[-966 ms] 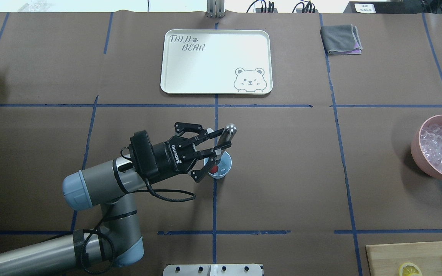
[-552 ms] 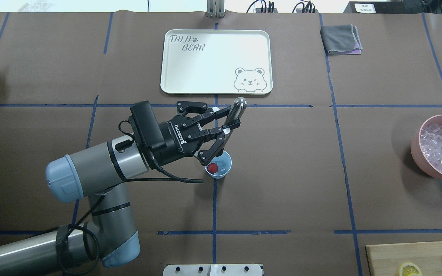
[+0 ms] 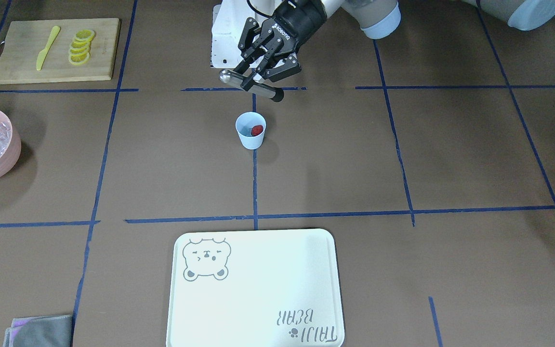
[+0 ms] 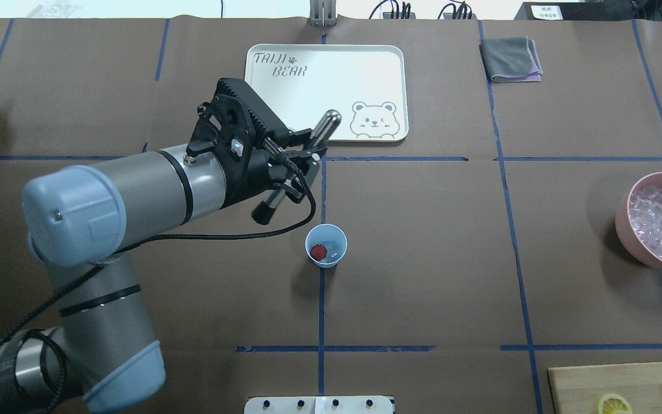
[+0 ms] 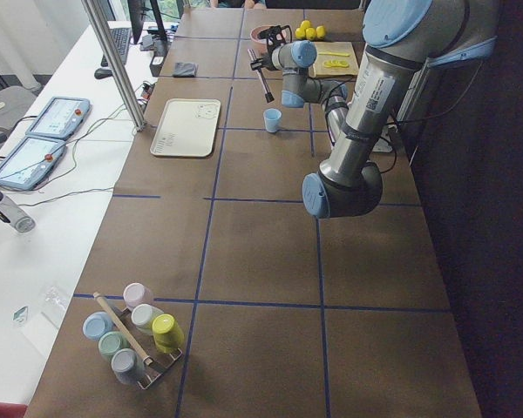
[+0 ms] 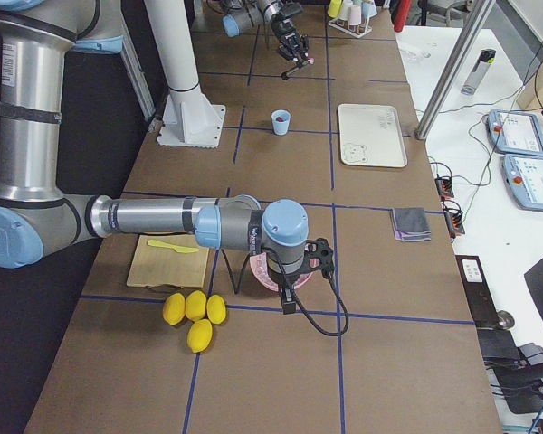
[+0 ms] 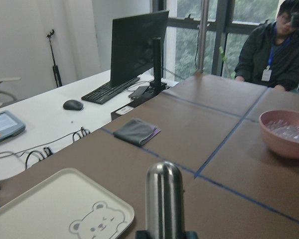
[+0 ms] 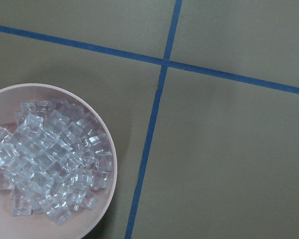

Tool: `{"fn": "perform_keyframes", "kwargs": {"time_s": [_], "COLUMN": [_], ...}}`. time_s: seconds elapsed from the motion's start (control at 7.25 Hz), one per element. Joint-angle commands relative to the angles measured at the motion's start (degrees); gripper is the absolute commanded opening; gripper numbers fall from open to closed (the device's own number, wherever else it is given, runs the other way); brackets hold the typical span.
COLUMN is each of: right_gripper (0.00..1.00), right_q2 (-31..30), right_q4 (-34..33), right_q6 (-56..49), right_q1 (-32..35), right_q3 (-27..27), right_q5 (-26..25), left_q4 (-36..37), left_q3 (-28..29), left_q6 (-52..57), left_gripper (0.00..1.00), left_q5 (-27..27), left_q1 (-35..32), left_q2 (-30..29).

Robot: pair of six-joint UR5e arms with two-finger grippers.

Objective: Mash ice and strawberries in cup
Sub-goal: 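Lift the metal rod out of the cup and retract the left arm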

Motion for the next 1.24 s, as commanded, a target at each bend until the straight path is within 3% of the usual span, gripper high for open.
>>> {"fn": "perform_keyframes", "kwargs": {"time_s": [0.0, 0.14, 0.28, 0.41, 0.69, 1.1], "right_gripper": [0.99, 0.99, 0.99, 0.99, 0.99, 0.99], "right_q2": [0.1, 0.1, 0.1, 0.1, -0.1, -0.1], "right_q4": [0.0, 0.0, 0.0, 0.0, 0.0, 0.0], "right_q6": [0.0, 0.0, 0.0, 0.0, 0.0, 0.0], "right_q1": [0.0, 0.0, 0.0, 0.0, 0.0, 0.0], "right_q3": [-0.1, 0.0, 0.0, 0.0, 0.0, -0.1], "right_q5": [0.0, 0.0, -0.1, 0.0, 0.0, 0.0], "left_q4": [16.6, 27.4, 34.4, 36.2, 36.3, 31.1], "left_q3": [-1.4, -1.4, -2.3, -2.3, -1.8, -0.2], "left_q6": [-1.9, -1.7, -1.6, -1.8, -2.0, -2.2], "left_gripper": [0.0, 0.0, 0.0, 0.0, 0.07, 0.08], "left_q5": [-9.1, -15.6, -17.3, -19.5, -26.9, -28.0], "left_q1": [-6.8, -11.6, -14.7, -18.3, -28.3, -32.9], "left_q2": [4.3, 4.7, 7.0, 11.4, 22.0, 33.0]}}
